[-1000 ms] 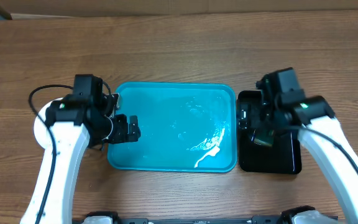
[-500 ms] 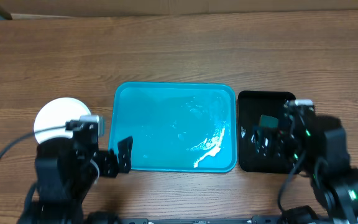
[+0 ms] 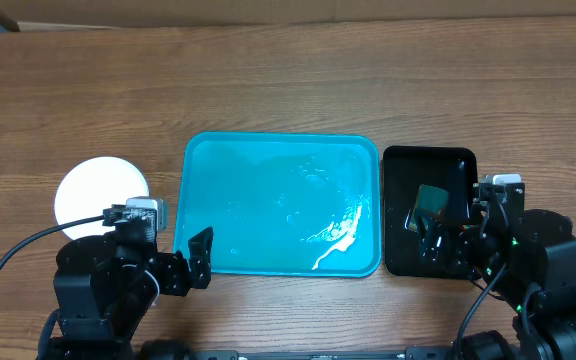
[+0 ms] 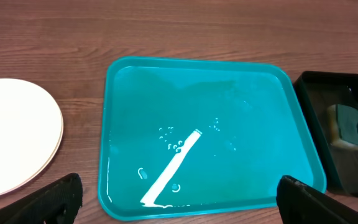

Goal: Clean dirty plates on tray and stack at the side

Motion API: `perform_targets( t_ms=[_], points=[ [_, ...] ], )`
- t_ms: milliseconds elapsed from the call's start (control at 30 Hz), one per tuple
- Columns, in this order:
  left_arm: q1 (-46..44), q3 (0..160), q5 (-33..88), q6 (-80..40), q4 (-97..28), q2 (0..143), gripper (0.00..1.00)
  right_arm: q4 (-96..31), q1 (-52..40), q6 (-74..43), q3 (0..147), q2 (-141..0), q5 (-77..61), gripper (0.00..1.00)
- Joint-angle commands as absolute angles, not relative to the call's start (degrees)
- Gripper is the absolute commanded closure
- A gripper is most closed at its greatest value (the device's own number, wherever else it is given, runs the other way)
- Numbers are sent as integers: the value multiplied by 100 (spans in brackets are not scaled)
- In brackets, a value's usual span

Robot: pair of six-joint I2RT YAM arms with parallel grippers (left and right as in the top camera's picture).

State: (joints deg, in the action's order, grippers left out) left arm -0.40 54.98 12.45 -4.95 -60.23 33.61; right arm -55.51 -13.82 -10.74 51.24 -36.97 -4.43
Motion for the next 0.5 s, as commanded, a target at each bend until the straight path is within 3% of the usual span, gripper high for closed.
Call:
perform_targets(
  t_ms=[0,467],
  points=[
    [-45,5448,1313,-532,-6020,3336,0,-5527,-1376,-1109,5096,-3682,-390,0],
    [-45,5448,1313,-532,-6020,3336,0,-5402,-1262,-996,5094,-3603,-115,0]
  ],
)
